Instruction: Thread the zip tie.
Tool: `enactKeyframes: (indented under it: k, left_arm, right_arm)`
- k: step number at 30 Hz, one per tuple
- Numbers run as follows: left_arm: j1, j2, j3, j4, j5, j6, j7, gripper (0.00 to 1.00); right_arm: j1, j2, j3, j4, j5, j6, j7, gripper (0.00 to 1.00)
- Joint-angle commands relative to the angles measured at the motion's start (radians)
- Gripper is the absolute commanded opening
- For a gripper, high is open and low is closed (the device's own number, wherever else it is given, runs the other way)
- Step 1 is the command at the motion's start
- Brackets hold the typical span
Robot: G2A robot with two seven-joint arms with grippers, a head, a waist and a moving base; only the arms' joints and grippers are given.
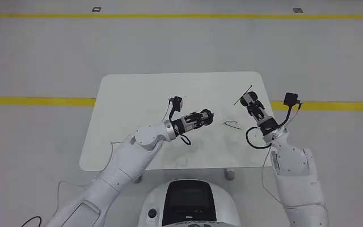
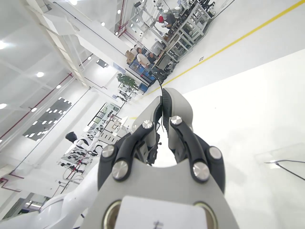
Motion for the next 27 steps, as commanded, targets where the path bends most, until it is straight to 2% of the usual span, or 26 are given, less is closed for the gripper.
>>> enactKeyframes:
  k: [1,5,8,16,22,27]
  left_arm:
    - [-0.005,-0.003,0.007,0.005,-0.006,0.008,0.008,0.0]
    - [-0.011,-0.009,0.02,0.021,-0.019,0.009,0.023,0.0]
    - [-0.016,-0.01,0.026,0.025,-0.001,-0.008,0.019,0.0]
    - [-0.005,-0.01,0.028,0.013,-0.001,0.006,0.042,0.0]
    - [-0.009,-0.014,0.038,0.014,-0.007,0.02,0.055,0.0]
    - [-0.012,-0.016,0.041,0.018,-0.01,0.018,0.057,0.0]
  right_arm:
    - [-0.003,0.008,-0.022,0.006,-0.025,0.0,-0.029,0.0]
    - [-0.006,0.027,-0.064,0.031,-0.056,0.0,-0.061,0.0]
    - [-0.003,0.04,-0.075,0.035,-0.069,0.0,-0.072,0.0]
    - [-0.002,0.041,-0.075,0.032,-0.078,0.001,-0.08,0.0]
    - [-0.002,0.039,-0.119,0.056,-0.14,0.0,-0.135,0.0]
    - [0.002,0.041,-0.135,0.064,-0.131,0.0,-0.134,0.0]
